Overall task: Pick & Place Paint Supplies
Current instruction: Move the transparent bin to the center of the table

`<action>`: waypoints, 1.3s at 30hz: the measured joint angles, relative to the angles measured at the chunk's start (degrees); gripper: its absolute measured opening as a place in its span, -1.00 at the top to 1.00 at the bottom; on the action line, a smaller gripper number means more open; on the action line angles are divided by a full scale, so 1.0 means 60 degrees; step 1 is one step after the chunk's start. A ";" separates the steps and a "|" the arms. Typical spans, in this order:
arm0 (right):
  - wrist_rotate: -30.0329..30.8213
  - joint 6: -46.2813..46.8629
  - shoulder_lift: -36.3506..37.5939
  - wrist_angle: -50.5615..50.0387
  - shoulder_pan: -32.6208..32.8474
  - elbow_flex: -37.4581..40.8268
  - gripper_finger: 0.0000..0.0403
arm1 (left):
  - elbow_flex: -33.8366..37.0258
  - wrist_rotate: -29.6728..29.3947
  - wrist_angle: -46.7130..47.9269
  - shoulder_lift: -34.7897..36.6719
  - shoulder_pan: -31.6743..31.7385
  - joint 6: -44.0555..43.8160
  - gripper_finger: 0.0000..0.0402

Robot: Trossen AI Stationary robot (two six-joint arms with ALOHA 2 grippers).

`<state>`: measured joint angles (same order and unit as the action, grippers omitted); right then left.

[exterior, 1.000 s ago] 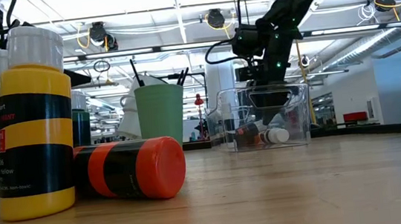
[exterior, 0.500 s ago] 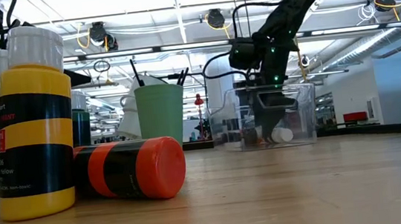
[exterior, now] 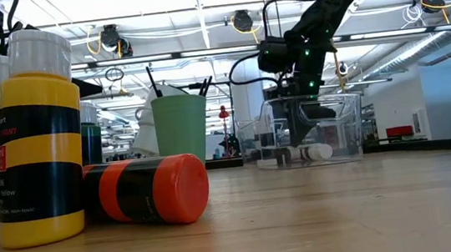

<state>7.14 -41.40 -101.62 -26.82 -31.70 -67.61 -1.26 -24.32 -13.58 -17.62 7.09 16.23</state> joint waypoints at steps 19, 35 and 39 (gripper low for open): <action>-0.6515 0.2074 0.3356 0.1664 -0.0351 0.0234 0.84 | -0.0002 0.0151 -0.0009 -0.0002 0.0002 -0.0012 0.89; -0.4619 0.2722 0.7451 0.3010 0.0523 0.4230 0.95 | 0.0000 0.0382 -0.0709 0.0002 0.0004 -0.1891 0.89; -0.1812 0.2582 0.7218 0.2420 0.2272 0.4262 0.74 | 0.0000 0.0700 -0.1349 0.0006 0.0004 -0.2332 0.89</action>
<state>-3.73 -25.91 -58.32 -12.29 -18.07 -42.04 -1.26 -20.12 -21.68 -17.58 7.11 2.24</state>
